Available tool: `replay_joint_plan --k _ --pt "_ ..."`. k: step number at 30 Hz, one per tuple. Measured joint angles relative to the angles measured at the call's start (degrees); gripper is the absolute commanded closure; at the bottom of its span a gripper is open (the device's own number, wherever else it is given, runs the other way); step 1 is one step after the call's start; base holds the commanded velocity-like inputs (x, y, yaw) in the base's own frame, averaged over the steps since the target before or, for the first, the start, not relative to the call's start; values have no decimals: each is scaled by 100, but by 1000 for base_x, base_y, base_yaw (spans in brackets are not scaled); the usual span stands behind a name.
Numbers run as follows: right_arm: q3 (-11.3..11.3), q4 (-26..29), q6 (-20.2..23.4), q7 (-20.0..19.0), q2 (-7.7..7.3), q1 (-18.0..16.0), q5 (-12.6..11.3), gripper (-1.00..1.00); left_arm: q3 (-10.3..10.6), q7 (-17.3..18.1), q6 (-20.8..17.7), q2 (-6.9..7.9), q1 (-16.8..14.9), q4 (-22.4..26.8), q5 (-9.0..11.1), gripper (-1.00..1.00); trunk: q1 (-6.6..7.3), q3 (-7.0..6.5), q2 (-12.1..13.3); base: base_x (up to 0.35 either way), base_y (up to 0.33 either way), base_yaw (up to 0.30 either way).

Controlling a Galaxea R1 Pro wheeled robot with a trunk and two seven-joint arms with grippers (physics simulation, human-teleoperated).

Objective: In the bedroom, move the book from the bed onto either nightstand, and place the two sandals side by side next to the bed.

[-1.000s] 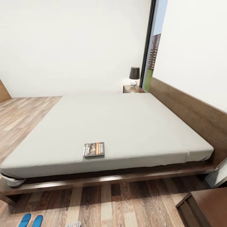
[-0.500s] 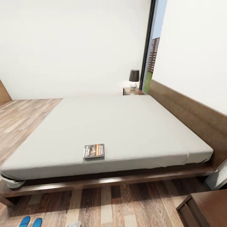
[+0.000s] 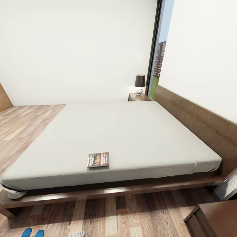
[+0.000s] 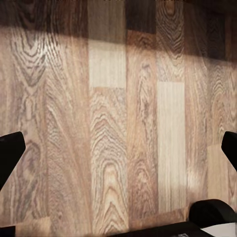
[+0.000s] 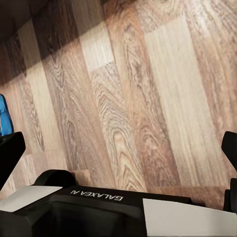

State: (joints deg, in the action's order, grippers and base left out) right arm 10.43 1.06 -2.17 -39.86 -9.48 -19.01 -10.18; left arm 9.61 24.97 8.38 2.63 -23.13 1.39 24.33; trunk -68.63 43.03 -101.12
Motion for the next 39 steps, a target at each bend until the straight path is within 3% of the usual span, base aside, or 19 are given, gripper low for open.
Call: replay_joint_plan --k 39 --pt "-1 0 1 0 0 0 0 -100 0 0 0 0 3 0 0 -100 857 -701 1565 0 0 0"
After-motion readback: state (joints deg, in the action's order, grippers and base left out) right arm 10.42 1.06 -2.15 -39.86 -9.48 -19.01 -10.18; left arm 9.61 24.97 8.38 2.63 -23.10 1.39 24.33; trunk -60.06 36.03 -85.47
